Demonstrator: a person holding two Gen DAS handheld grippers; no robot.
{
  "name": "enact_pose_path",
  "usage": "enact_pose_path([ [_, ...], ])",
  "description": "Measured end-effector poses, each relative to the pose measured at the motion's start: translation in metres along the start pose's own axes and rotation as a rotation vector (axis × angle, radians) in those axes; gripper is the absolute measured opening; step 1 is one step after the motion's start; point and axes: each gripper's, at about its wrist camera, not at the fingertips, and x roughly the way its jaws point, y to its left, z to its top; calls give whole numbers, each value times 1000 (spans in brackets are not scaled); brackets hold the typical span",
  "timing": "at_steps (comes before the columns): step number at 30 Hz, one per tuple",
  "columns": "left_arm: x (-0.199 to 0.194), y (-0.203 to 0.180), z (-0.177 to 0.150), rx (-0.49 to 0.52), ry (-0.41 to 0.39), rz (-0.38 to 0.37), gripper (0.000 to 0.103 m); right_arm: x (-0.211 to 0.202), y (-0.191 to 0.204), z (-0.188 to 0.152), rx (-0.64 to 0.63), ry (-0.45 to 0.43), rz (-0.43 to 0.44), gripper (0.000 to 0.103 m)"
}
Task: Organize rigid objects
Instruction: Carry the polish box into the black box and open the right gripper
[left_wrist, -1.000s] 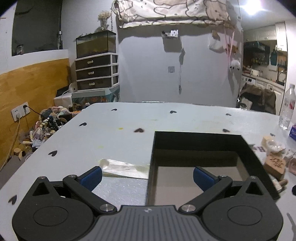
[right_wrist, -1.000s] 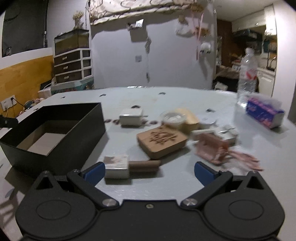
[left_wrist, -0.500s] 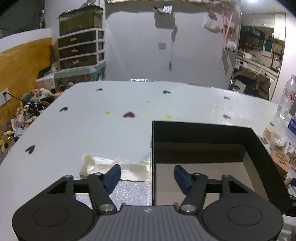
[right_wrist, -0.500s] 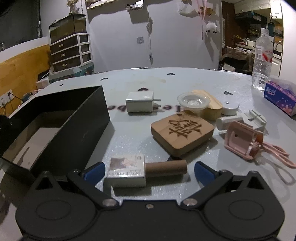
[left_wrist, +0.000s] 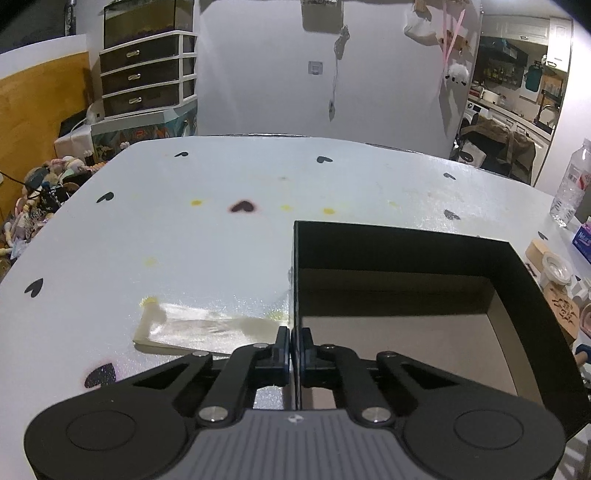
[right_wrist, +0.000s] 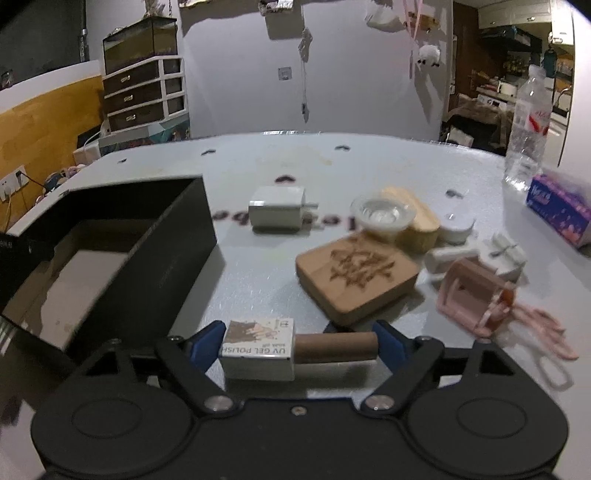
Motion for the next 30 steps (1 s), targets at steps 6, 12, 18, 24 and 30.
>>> enact_pose_path([
  [6,-1,-2,-1,-1,-5,8,4,-23,12,41,6,-91,46,86],
  [12,-1,-2,-1,-11,-14,6,4,-8,49,81,46,-46,181,86],
  [18,-2,-7,-4,-2,-30,27,4,36,97,104,110,133,274,86],
  [24,-3,-5,-3,-22,-21,11,4,84,138,105,138,256,233,86],
  [30,-2,-4,-1,-30,-17,4,5,109,162,105,127,313,217,86],
])
